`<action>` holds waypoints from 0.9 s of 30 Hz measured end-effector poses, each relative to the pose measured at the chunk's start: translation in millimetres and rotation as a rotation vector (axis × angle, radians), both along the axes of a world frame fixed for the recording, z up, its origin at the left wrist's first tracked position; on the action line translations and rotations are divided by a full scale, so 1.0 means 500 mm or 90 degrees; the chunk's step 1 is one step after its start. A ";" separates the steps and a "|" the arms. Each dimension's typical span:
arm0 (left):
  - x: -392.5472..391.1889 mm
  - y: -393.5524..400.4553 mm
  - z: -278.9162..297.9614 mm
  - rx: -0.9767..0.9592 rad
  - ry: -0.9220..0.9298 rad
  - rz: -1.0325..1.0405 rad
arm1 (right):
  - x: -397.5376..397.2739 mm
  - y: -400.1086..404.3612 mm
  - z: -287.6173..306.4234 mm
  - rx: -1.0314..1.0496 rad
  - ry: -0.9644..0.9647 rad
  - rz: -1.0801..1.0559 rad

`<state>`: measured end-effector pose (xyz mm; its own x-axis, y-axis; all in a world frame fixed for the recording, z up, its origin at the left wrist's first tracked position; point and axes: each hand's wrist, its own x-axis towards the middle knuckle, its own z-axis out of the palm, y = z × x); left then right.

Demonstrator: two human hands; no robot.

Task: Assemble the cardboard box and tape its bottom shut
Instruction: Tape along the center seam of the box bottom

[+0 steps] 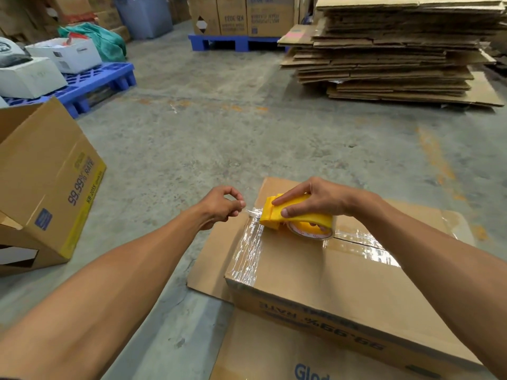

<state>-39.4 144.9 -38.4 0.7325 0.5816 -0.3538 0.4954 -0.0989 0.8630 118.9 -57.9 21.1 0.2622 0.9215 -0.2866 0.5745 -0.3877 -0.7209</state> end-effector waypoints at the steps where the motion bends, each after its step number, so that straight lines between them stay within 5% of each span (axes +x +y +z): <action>1: 0.000 0.002 -0.004 -0.006 0.005 -0.001 | 0.002 0.001 -0.001 -0.002 -0.003 0.002; 20: -0.005 0.000 -0.070 -0.221 0.055 0.028 | 0.008 0.024 -0.014 -0.042 -0.005 0.027; 27: 0.005 -0.031 -0.092 -0.171 0.039 0.077 | 0.010 0.026 -0.019 -0.039 -0.011 0.027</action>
<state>-36.7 129.5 -84.3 0.6363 0.5424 -0.5486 0.5422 0.1914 0.8182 123.8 -44.8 11.8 0.2282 0.9127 -0.3389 0.6034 -0.4058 -0.6865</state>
